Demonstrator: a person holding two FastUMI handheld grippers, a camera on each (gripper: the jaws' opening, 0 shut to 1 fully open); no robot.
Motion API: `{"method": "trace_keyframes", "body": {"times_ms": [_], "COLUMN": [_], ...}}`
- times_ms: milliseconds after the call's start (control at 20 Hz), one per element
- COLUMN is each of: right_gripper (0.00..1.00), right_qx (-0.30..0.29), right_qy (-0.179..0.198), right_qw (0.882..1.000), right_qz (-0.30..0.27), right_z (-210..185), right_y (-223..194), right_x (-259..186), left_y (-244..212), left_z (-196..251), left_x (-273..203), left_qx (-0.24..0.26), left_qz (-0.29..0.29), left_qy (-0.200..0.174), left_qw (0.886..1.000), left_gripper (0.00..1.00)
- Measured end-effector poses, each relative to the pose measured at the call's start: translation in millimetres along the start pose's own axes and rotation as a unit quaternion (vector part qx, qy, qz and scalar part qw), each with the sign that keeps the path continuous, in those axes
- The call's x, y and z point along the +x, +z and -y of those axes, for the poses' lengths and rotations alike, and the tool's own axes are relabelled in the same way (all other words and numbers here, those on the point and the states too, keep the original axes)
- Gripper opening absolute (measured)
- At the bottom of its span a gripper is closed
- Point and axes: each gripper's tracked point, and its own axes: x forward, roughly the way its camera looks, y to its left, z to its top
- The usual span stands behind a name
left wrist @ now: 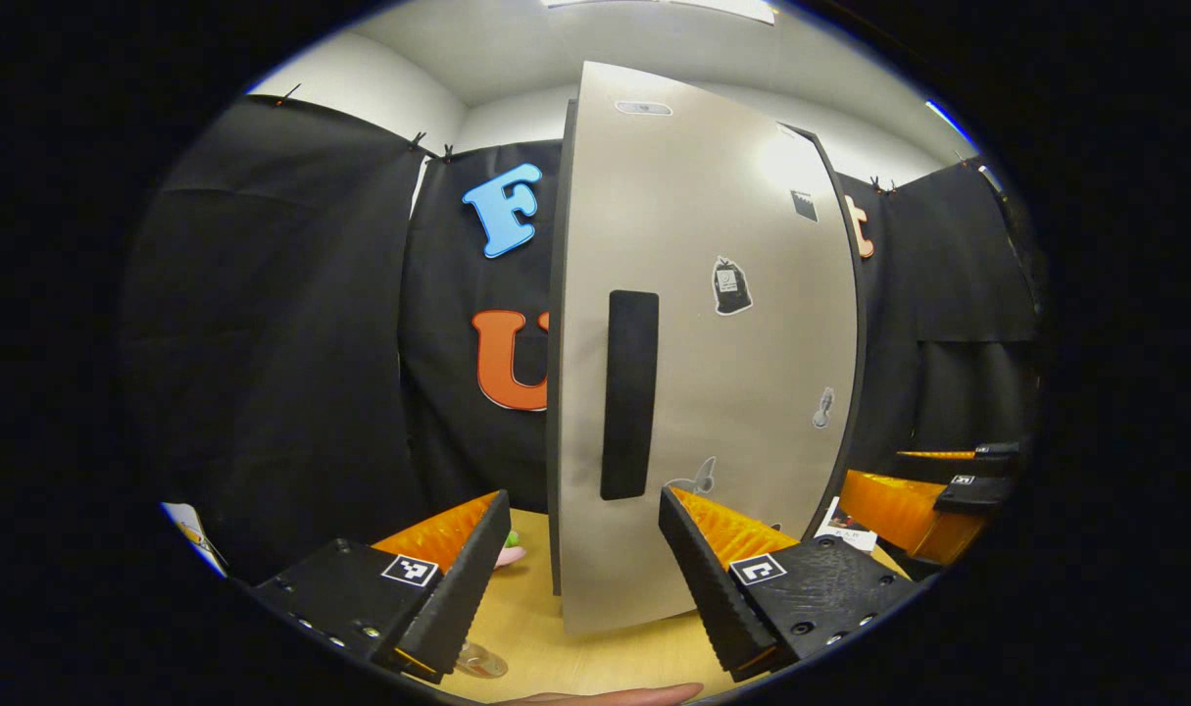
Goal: Open the cabinet door with the right hand, grasp the bottle in the cabinet with the left hand and place it on the coaster, then close the cabinet door with the right hand.
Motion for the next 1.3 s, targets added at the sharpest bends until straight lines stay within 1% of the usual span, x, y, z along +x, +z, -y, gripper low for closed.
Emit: {"method": "trace_keyframes", "body": {"times_ms": [50, 100, 150, 250, 350, 400, 450, 500, 550, 600, 650, 700, 750, 800, 900, 1050, 1150, 1200, 1250, 1300], "right_gripper": [0.91, 0.91, 0.9, 0.9, 0.89, 0.89, 0.88, 0.87, 0.85, 0.84, 0.83, 0.82, 0.82, 0.83, 0.82, 0.82, 0.82, 0.8, 0.82, 0.82], "right_qx": [0.015, 0.031, 0.043, 0.056, 0.049, 0.038, 0.027, 0.014, -0.001, -0.012, -0.021, -0.024, -0.019, -0.007, 0.008, 0.019, -0.002, -0.005, -0.006, -0.009], "right_qy": [-0.01, -0.02, -0.032, -0.064, -0.104, -0.118, -0.129, -0.132, -0.122, -0.099, -0.09, -0.092, -0.101, -0.111, -0.126, -0.121, -0.123, -0.118, -0.107, -0.094], "right_qw": [1.0, 0.999, 0.999, 0.996, 0.991, 0.989, 0.988, 0.988, 0.991, 0.994, 0.995, 0.995, 0.995, 0.993, 0.992, 0.992, 0.991, 0.992, 0.993, 0.994], "right_qz": [-0.004, -0.007, -0.003, 0.026, 0.066, 0.079, 0.083, 0.076, 0.063, 0.047, 0.026, 0.017, 0.02, 0.028, 0.027, 0.037, 0.043, 0.043, 0.047, 0.06], "right_z": [7.0, 11.6, 18.7, 31.4, 41.4, 40.4, 37.4, 31.0, 21.0, 8.6, 1.7, -0.2, 2.5, 4.6, 8.3, -0.2, 0.4, -0.4, -3.2, -4.9], "right_y": [-3.0, -6.0, -6.6, 1.7, 14.1, 16.6, 15.1, 9.7, 3.6, -3.7, -14.3, -19.8, -18.6, -17.3, -18.8, -21.1, -19.9, -18.3, -14.9, -6.7], "right_x": [-2.3, -4.4, -8.8, -17.8, -23.2, -23.9, -23.7, -24.4, -23.0, -19.7, -21.4, -25.2, -28.0, -29.6, -34.9, -37.8, -37.2, -34.6, -30.8, -26.7], "left_y": [-5.8, -6.9, -2.8, 8.7, 13.5, 12.2, 9.1, 5.7, 2.1, -3.6, -5.1, -3.1, 1.7, 4.3, 4.3, 2.6, 0.4, 0.5, -0.1, 3.6], "left_z": [8.5, 14.1, 10.6, 12.5, 14.5, 18.9, 23.6, 25.7, 26.7, 30.2, 33.5, 38.6, 44.2, 48.4, 51.2, 46.8, 41.6, 40.9, 43.6, 43.5], "left_x": [-2.4, -5.5, -9.2, -12.3, -7.2, -4.1, -2.8, 0.6, 0.7, -1.2, -3.9, -5.0, -5.0, -6.3, -11.1, -16.0, -15.5, -13.8, -8.9, -3.4], "left_qx": [-0.013, -0.013, -0.003, -0.007, -0.021, -0.04, -0.062, -0.076, -0.08, -0.073, -0.061, -0.04, -0.03, -0.027, -0.018, -0.015, -0.007, -0.009, -0.015, -0.018], "left_qz": [-0.011, -0.01, 0.002, 0.019, 0.022, 0.013, 0.001, -0.008, -0.014, -0.023, -0.025, -0.018, -0.009, 0.0, 0.005, 0.012, 0.014, 0.013, 0.013, 0.018], "left_qy": [-0.009, -0.011, -0.003, -0.007, -0.018, -0.029, -0.038, -0.041, -0.045, -0.05, -0.053, -0.063, -0.081, -0.094, -0.113, -0.117, -0.107, -0.105, -0.107, -0.101], "left_qw": [1.0, 1.0, 1.0, 1.0, 0.999, 0.999, 0.997, 0.996, 0.996, 0.996, 0.996, 0.997, 0.996, 0.995, 0.993, 0.993, 0.994, 0.994, 0.994, 0.995], "left_gripper": [0.92, 0.92, 0.91, 0.89, 0.9, 0.9, 0.92, 0.92, 0.92, 0.92, 0.93, 0.93, 0.93, 0.93, 0.92, 0.92, 0.92, 0.93, 0.92, 0.93]}}
